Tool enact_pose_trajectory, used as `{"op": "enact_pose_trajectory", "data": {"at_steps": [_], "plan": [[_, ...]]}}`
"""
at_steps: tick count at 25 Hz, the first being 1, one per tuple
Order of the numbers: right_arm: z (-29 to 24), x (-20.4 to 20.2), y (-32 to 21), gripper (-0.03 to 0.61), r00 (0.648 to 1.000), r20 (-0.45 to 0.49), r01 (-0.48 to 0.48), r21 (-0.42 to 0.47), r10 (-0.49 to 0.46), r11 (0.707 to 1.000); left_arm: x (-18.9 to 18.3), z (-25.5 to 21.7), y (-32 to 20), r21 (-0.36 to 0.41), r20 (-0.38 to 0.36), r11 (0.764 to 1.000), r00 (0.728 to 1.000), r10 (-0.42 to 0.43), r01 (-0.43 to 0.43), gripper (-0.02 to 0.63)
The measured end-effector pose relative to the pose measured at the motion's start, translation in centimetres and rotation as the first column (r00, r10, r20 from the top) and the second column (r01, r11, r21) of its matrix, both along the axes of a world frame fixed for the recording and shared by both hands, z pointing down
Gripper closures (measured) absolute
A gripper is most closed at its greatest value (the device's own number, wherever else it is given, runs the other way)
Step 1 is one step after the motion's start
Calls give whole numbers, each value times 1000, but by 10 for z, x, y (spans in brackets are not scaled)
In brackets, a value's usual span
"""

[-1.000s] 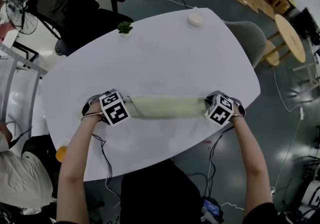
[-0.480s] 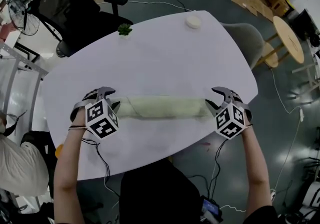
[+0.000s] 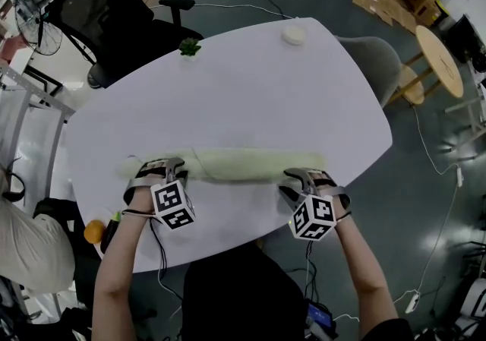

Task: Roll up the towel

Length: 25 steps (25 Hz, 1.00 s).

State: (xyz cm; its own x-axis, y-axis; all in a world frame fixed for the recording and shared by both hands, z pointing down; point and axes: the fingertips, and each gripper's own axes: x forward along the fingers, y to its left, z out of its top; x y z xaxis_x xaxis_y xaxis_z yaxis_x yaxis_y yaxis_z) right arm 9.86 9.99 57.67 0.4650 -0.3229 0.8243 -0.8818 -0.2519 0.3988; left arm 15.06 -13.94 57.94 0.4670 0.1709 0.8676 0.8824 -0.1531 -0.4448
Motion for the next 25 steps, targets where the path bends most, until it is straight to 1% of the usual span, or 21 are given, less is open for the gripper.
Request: {"op": "enact_pose_trajectory", "data": {"at_steps": [2,5,8,9,11,12,15,17,18,20,23,25], "plan": [[7,5,-8,376,1000,19,-3,17,3,1000,7,5,1,-1,-2,1000,1000,-10,10,491],[15,18,-8,369,998,48,-28,11,28,1000,18,7,2,-30,22,999,999,-37,38,489],[23,31,-4,321,991,114,-74,21,71,997,32,9,2,-64,54,995,996,-74,78,472],[24,34,-4,319,987,139,-91,28,86,995,36,9,1,-72,68,993,994,-87,91,458],[26,38,-2,303,974,200,-122,44,111,992,42,9,1,-92,116,988,987,-112,123,420],[27,39,-1,297,965,232,-137,54,121,989,43,10,1,-109,152,984,980,-127,144,412],[30,41,0,295,944,302,-170,89,136,981,44,16,-1,-180,264,957,948,-176,228,420],[31,42,0,293,939,316,-176,102,136,979,46,19,-1,-226,301,937,934,-194,268,424],[31,43,0,293,940,314,-174,102,135,979,47,19,-1,-238,301,932,933,-195,272,423],[31,42,-2,281,945,299,-164,87,131,983,48,17,-3,-239,270,937,944,-189,256,412],[19,39,-3,221,963,236,-145,62,127,987,51,7,-6,-211,186,949,962,-198,236,349],[3,37,1,172,971,186,-169,82,151,982,49,-3,-7,-201,138,950,967,-212,237,301]]}}
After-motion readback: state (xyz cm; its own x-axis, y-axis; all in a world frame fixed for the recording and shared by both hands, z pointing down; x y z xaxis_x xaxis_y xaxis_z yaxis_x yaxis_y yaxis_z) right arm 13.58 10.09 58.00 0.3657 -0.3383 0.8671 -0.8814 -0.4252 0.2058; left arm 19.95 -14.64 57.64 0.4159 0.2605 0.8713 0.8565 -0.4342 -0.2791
